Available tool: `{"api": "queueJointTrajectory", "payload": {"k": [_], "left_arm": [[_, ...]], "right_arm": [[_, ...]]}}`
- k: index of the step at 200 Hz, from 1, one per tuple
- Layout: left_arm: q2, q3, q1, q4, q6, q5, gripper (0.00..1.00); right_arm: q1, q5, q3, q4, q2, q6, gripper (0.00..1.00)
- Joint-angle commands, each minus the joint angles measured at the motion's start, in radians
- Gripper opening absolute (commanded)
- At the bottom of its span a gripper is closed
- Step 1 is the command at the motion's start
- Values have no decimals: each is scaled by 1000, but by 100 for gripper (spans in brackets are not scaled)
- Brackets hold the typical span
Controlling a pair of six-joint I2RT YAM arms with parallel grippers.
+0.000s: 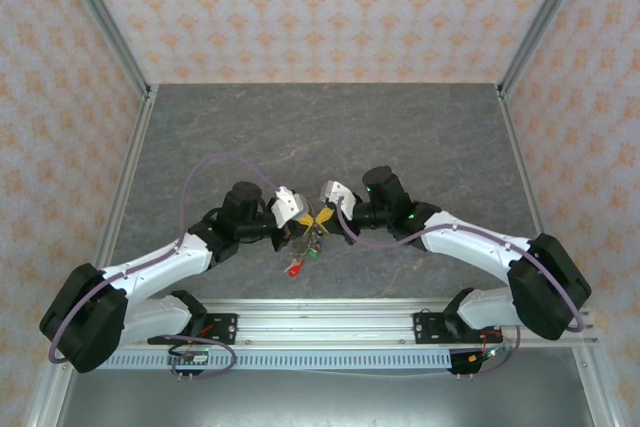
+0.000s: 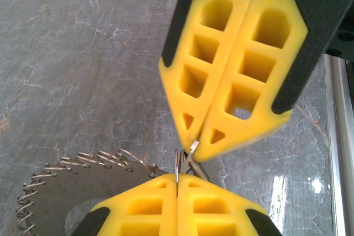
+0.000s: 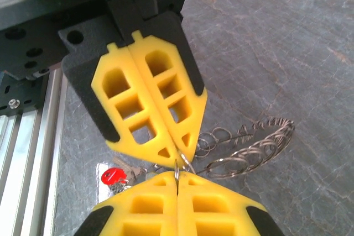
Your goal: Put the keys on the keyring
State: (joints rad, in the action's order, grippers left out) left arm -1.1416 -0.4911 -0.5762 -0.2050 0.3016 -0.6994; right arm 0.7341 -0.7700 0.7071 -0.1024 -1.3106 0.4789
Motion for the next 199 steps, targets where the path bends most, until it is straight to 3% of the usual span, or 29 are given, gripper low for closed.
{"api": "queueJointTrajectory", "payload": {"k": [1, 67, 126, 175, 199], "left_arm": [[2, -40, -11, -36, 26, -32, 0], [14, -40, -11, -37, 24, -26, 0], [23, -33, -12, -30, 27, -31, 0], [16, -32, -13, -45, 27, -37, 0], [18, -32, -13, -54, 22, -34, 0]], "right_arm": [[13, 11, 6, -86, -3, -24, 0], [39, 161, 23, 35, -26, 51, 0], [39, 288, 11, 51, -10, 21, 0], [38, 248, 12, 76, -23, 20, 0], [35, 261, 8, 90, -37, 28, 8]]}}
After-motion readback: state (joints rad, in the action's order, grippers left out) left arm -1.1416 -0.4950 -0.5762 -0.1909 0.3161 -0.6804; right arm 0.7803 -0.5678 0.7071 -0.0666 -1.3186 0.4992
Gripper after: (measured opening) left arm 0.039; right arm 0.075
